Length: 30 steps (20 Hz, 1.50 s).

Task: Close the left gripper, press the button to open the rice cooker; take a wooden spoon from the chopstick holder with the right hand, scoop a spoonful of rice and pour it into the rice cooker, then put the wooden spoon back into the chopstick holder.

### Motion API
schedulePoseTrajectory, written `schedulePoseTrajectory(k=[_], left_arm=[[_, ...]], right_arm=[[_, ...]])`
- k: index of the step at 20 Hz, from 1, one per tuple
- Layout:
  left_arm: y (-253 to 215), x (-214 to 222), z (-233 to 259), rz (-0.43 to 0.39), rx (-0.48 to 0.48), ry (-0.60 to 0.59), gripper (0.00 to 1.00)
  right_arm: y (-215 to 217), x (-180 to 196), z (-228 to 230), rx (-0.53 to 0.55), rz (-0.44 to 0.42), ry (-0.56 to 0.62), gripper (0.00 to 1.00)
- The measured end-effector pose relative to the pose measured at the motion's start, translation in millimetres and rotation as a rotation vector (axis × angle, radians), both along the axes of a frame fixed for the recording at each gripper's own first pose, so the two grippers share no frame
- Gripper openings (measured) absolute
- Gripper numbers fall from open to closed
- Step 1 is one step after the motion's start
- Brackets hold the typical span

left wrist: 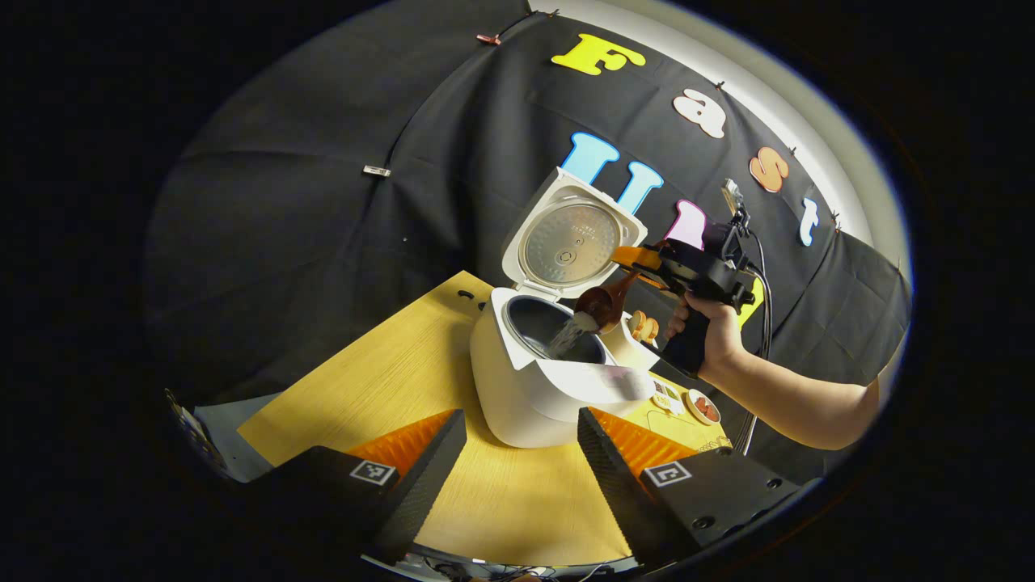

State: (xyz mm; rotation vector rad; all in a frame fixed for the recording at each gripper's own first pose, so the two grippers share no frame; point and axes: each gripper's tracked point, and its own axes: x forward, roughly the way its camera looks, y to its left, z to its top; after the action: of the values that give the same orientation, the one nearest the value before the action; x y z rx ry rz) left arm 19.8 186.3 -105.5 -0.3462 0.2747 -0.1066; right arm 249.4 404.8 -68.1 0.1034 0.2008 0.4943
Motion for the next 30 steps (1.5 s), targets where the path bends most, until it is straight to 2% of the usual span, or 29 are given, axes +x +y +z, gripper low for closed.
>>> schedulePoseTrajectory(k=[5, 8, 11, 14, 18, 24, 30], left_arm=[[-3, 1, 1, -0.007, -0.001, -0.002, 0.95], [-3, -2, 3, -0.005, -0.001, -0.008, 0.95], [-3, -8, 5, 0.002, 0.006, -0.017, 0.96], [-6, -15, 4, 0.006, 0.034, -0.021, 0.96], [-18, -25, 5, -0.008, 0.045, -0.031, 0.95], [-46, -34, 6, -0.044, 0.03, -0.044, 0.96], [-91, -39, 5, -0.138, 0.042, -0.051, 0.96]], right_arm=[[22, -27, -3, -0.24, 0.135, -0.183, 0.23], [37, -46, -14, -0.319, 0.213, -0.227, 0.22], [46, -57, -17, -0.366, 0.251, -0.263, 0.23], [39, -57, -10, -0.312, 0.229, -0.229, 0.23], [10, -55, 19, -0.193, 0.152, -0.177, 0.23], [-60, -72, 75, -0.017, 0.039, -0.116, 0.23], [-152, -103, 115, 0.048, -0.072, -0.101, 0.23]])
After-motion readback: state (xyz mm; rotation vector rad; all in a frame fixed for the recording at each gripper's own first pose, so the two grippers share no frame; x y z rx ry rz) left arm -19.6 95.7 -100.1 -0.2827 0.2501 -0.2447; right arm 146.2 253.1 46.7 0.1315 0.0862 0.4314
